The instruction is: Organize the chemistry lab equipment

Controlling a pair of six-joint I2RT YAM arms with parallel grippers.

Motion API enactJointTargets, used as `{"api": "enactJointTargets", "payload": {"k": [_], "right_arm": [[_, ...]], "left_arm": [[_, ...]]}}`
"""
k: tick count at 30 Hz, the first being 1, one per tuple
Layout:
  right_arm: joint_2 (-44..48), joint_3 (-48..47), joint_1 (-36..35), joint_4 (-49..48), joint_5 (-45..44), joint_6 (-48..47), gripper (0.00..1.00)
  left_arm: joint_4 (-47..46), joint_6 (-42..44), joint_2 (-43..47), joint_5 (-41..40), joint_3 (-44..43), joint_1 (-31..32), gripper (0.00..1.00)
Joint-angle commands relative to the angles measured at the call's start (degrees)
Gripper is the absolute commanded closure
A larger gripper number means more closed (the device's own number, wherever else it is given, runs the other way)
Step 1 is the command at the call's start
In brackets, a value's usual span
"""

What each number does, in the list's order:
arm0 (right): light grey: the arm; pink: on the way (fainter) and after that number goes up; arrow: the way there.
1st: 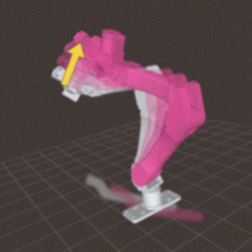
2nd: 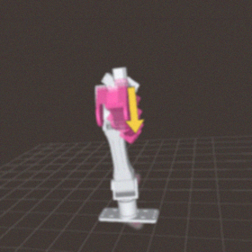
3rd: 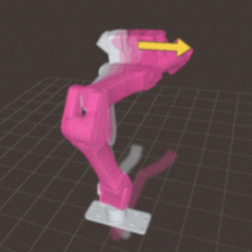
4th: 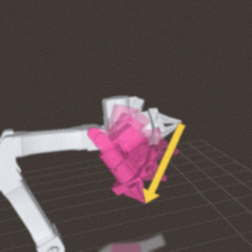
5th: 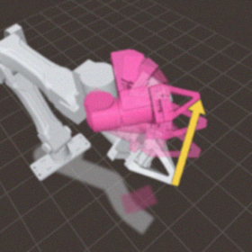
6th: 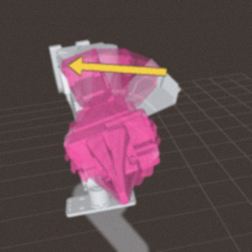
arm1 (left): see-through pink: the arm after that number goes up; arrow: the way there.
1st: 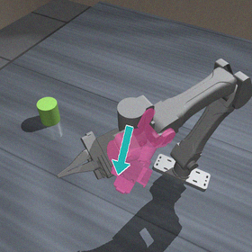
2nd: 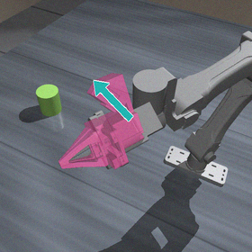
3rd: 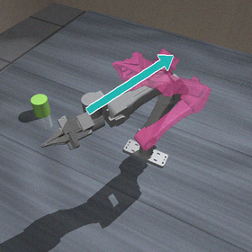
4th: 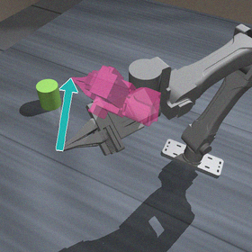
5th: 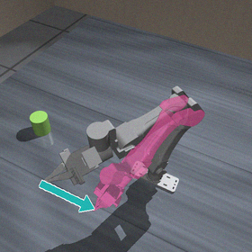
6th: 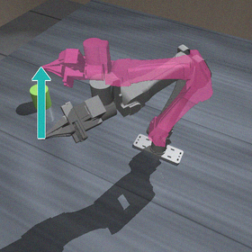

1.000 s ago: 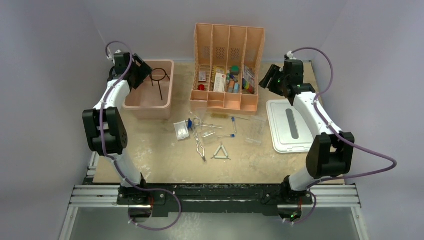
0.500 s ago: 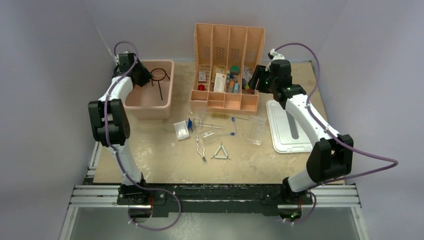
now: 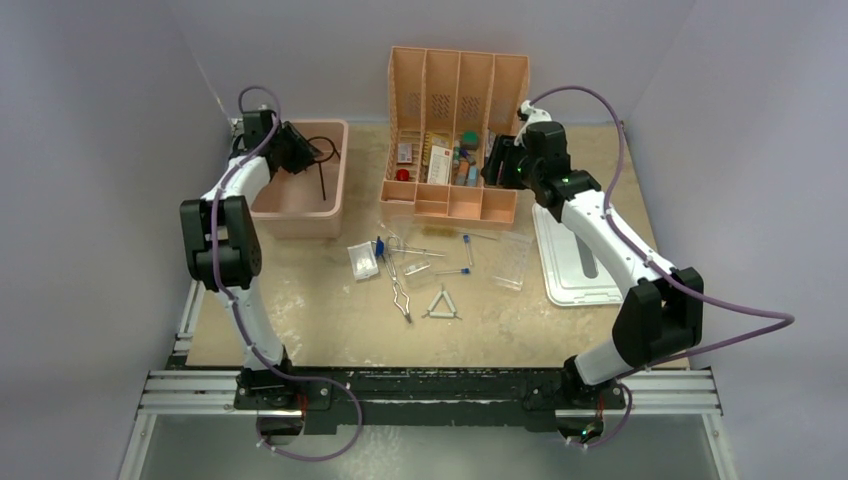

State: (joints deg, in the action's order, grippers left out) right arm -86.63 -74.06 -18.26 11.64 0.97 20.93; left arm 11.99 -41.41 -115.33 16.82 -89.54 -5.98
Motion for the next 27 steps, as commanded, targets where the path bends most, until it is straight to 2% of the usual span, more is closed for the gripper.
{"api": "enactJointTargets", "payload": {"k": [1,7,10,12,14,19,23,27], "right_arm": [[0.3,-3.4,-0.8,-2.2,-0.8,-0.8,0.39],[0.5,-3.9,-1.8,-1.8,-2.1,-0.5,0.39],[0.1,-4.3,-2.3,-1.8,-2.0,-0.8,0.38],[-0.5,-4.9,-3.0,-1.2,-2.0,-1.7,0.38],[-1.0,-5.4,-3.6,-0.5,-2.1,-2.4,0.37],[-1.7,-5.5,-4.6,-0.1,-2.1,-3.2,0.33],[-2.4,-5.5,-5.1,0.2,-1.1,-4.3,0.29],[-3.0,-4.9,-5.4,0.4,4.4,-5.7,0.25]], "left_arm": [[-4.8,-2.0,-1.0,4.5,0.0,0.2,0.67],[-2.2,-7.1,-1.4,3.0,-0.2,-0.1,0.66],[-4.9,-11.0,0.5,1.7,2.0,-0.1,0.6],[-4.7,-11.7,1.9,0.3,2.4,-0.1,0.52],[-1.7,-9.9,3.5,-3.5,1.6,-0.1,0.42],[6.7,-3.9,7.7,-11.4,-1.7,-0.1,0.28],[10.5,-1.5,12.0,-14.3,-2.4,-0.1,0.24],[12.5,1.0,17.8,-15.6,-1.5,0.1,0.22]]}}
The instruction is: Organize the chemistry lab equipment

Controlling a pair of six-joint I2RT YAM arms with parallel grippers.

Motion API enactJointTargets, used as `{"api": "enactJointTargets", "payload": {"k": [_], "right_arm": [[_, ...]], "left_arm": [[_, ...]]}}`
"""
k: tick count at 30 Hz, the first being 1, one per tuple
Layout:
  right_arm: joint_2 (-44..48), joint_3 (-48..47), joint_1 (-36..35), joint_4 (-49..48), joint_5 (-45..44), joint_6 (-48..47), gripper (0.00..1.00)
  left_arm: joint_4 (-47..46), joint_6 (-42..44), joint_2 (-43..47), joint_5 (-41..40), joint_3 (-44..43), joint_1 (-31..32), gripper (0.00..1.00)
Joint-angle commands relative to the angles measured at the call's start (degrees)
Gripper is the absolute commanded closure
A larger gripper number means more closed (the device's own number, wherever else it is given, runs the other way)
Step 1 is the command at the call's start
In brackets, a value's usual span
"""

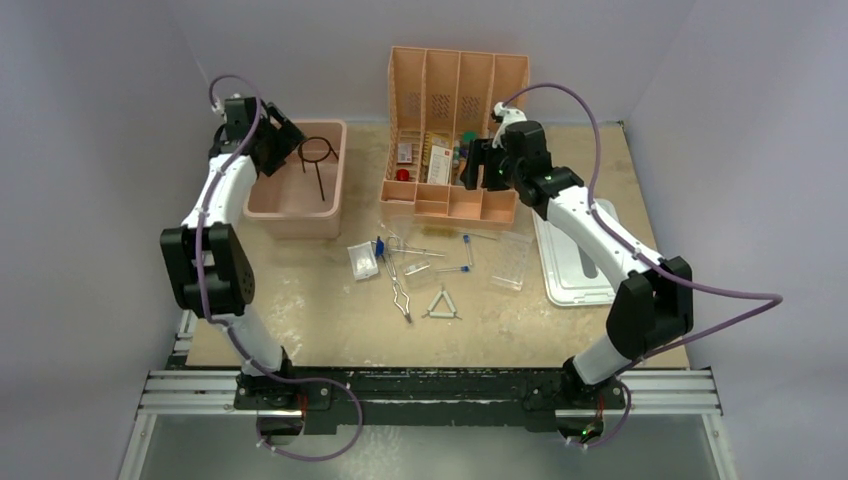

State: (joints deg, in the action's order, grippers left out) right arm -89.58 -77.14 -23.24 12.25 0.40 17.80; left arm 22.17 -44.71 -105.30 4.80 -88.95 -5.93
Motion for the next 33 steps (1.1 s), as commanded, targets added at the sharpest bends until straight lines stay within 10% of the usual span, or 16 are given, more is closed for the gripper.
{"api": "enactJointTargets", "payload": {"k": [1,7,15,33], "right_arm": [[-0.2,-1.6,-0.5,-0.2,6.9,-2.9,0.25],[-1.9,1.3,-0.7,-0.9,18.8,-1.9,0.24],[-1.4,3.8,-0.7,0.1,13.1,5.6,0.28],[3.0,12.8,2.9,-1.3,9.6,15.0,0.3]], "left_arm": [[2.5,5.3,9.5,-3.6,-1.3,0.2,0.21],[3.2,15.2,19.9,-3.7,3.5,7.8,0.1],[0.8,26.8,27.0,-2.5,13.1,25.6,0.1],[2.4,45.4,15.4,4.1,22.7,44.4,0.31]]}}
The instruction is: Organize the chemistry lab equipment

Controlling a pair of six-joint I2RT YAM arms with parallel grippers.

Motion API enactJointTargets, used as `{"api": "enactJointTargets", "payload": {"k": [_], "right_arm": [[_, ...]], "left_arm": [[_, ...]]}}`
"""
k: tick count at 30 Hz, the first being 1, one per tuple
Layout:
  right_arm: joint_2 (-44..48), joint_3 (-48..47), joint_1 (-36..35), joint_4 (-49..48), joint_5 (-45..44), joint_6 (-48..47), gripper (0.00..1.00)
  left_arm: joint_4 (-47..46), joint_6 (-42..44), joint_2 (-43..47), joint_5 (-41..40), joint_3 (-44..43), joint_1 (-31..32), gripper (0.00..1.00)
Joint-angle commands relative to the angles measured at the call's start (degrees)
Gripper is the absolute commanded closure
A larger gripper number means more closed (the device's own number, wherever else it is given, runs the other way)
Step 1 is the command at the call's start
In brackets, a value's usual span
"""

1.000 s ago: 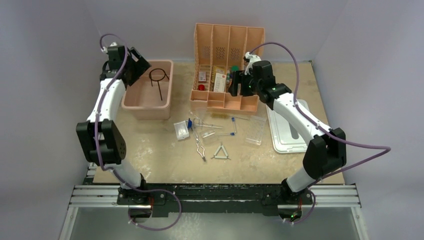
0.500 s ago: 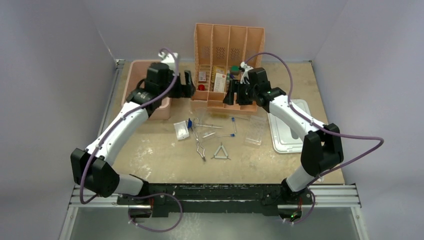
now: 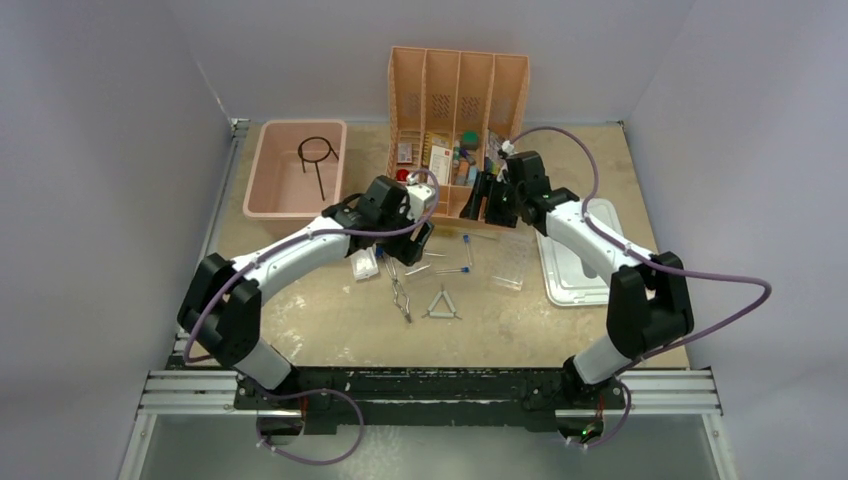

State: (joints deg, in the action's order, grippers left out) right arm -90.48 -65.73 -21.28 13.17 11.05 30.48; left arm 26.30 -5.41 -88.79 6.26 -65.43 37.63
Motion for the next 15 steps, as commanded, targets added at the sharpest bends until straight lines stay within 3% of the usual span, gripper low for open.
{"api": "enactJointTargets", "payload": {"k": [1,5,15], "right_arm": [[4.2,1.9,1.1,-2.4,-1.0,2.6,0.3],[5.0,3.0,1.4,-2.6,-1.7,2.6,0.3],[5.3,3.7,1.8,-2.7,-2.0,3.1,0.3]], "left_arm": [[-1.1,8.5,-1.7,3.8,-1.1,1.1,0.31],[0.9,15.4,-4.0,3.7,-0.2,2.7,0.31],[1.4,19.9,-11.7,1.9,-1.3,4.5,0.37]]}}
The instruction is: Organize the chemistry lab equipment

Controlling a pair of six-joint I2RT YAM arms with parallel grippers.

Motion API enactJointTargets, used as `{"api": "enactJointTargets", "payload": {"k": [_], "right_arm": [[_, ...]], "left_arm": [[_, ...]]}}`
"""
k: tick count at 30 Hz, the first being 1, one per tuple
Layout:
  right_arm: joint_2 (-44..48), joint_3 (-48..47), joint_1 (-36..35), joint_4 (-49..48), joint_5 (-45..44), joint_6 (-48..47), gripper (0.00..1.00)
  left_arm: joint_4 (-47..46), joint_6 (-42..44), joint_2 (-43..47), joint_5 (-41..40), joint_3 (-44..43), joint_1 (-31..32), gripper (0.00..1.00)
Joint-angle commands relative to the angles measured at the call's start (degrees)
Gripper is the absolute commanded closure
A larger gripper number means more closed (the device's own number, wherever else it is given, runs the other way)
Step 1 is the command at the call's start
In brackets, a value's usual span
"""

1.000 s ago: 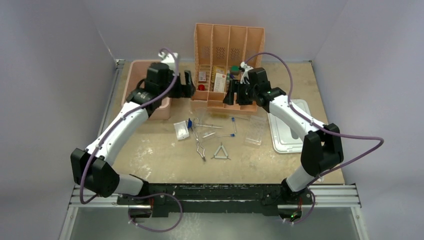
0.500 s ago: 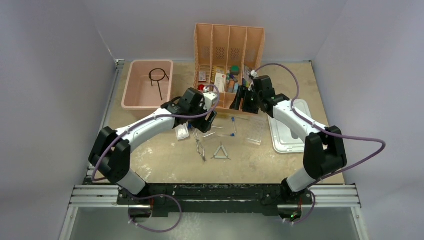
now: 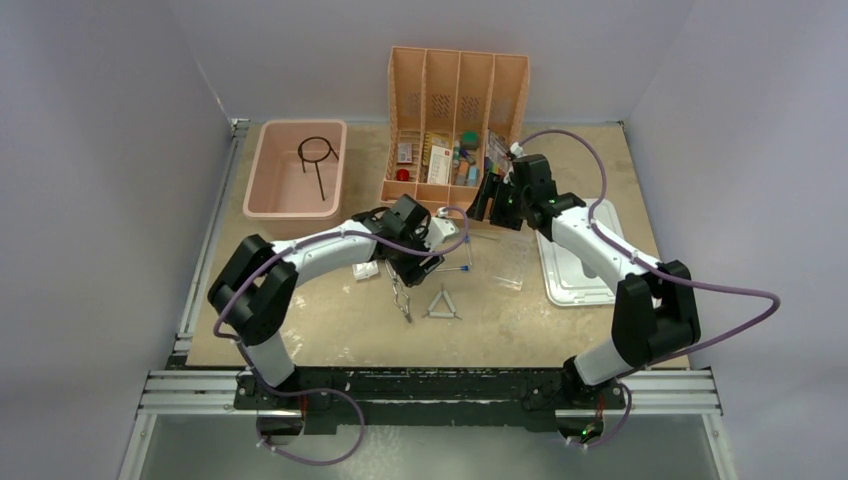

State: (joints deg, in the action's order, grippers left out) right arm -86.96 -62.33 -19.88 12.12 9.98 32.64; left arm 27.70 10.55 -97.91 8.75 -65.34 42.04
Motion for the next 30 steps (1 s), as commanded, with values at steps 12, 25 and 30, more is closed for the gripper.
{"api": "enactJointTargets", "payload": {"k": [12,25,30], "right_arm": [[3.6,4.1,2.9,-6.1,6.5,0.7,0.29],[2.3,4.7,5.0,-16.1,33.7,-1.3,0.07],[-0.1,1.9,5.0,-21.2,41.0,1.0,0.05]], "left_arm": [[-0.2,6.8,-2.7,-0.7,-1.9,0.1,0.65],[-4.0,0.1,7.7,11.7,-4.1,-5.9,0.68],[-8.3,-3.0,10.0,16.5,-5.0,-8.9,0.69]]}}
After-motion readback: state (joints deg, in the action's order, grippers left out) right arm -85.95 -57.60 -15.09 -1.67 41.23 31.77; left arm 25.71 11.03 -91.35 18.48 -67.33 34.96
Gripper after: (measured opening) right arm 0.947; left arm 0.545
